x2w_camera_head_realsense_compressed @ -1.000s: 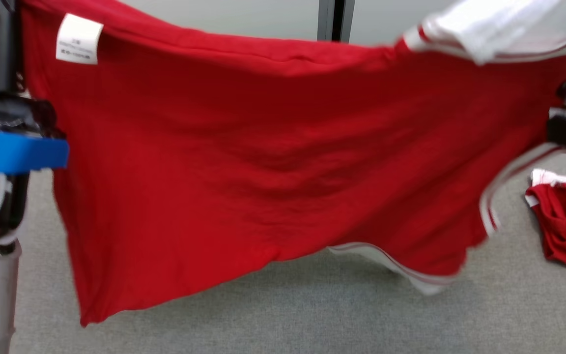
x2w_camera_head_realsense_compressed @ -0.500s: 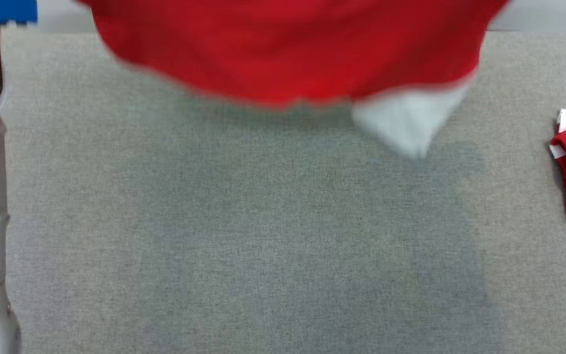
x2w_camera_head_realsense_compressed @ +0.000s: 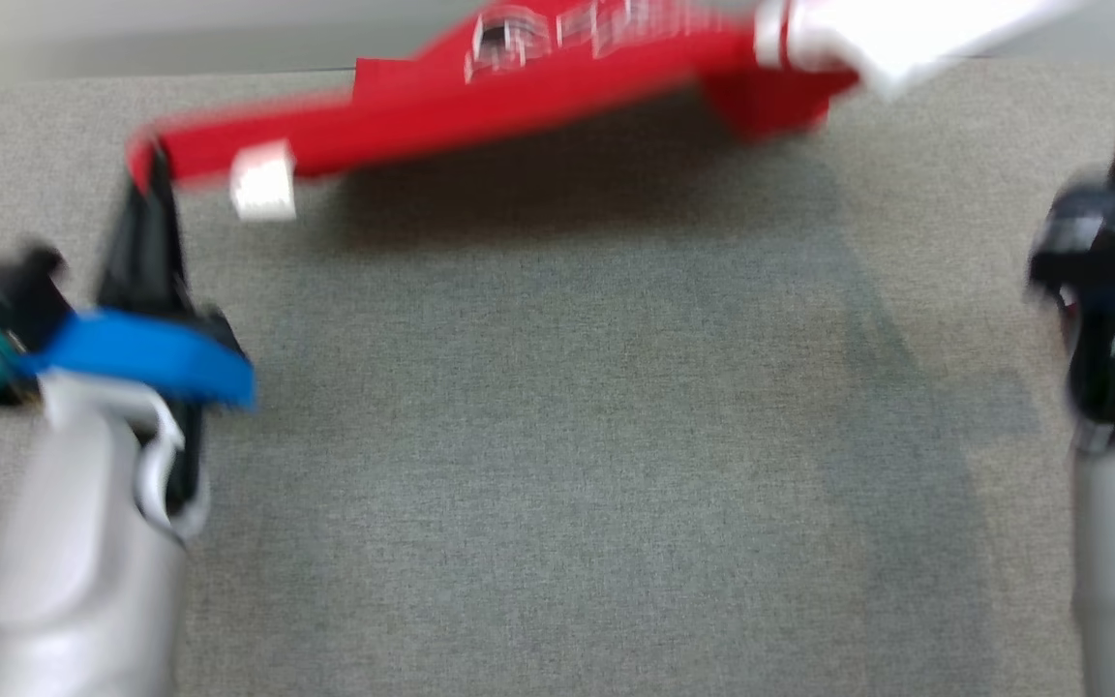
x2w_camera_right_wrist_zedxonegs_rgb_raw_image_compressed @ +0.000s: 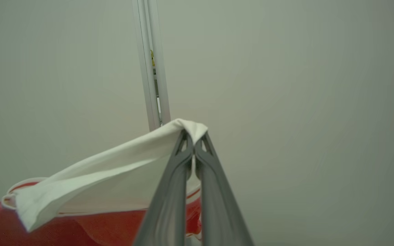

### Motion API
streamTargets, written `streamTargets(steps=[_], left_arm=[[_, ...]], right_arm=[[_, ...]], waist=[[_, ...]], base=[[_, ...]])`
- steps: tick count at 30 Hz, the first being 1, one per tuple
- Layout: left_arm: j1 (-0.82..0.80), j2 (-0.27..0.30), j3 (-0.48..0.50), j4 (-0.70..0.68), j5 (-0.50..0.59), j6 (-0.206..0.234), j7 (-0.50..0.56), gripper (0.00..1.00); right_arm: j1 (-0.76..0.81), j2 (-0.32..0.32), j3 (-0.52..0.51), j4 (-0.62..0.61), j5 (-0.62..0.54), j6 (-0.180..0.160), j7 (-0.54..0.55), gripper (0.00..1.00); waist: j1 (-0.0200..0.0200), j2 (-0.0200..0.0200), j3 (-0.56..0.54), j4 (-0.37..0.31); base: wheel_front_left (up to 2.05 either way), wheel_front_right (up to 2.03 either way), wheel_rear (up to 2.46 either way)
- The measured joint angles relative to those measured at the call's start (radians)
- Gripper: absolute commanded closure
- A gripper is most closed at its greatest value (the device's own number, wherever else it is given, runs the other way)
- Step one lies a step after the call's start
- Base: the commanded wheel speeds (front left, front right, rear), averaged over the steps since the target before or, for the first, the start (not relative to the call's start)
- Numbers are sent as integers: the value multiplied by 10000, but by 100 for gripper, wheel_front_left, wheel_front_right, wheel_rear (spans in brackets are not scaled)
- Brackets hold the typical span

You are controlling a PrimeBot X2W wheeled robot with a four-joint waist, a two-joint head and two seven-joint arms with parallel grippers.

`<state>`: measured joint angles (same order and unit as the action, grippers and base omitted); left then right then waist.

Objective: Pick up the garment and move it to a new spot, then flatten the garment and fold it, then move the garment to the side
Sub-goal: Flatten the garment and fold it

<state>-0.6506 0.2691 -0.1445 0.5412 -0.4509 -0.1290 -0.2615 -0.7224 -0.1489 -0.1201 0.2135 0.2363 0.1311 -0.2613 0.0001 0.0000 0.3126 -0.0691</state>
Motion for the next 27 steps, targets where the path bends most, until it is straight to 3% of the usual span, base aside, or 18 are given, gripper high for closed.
streamTargets(steps=[9, 27], left_arm=[[3465, -1039, 309, 230, -109, -8, -2, 100], [7133, -2080, 1024, -198, 523, -10, -2, 100]], right_arm=[[4807, 874, -290, -267, 765, -2, 0, 100], [9590, 988, -276, 169, 1001, 0, 0, 100]], waist=[[-3, 0, -376, -95], [-4, 0, -2177, -197]], base=[[0, 0, 0], [0, 0, 0]])
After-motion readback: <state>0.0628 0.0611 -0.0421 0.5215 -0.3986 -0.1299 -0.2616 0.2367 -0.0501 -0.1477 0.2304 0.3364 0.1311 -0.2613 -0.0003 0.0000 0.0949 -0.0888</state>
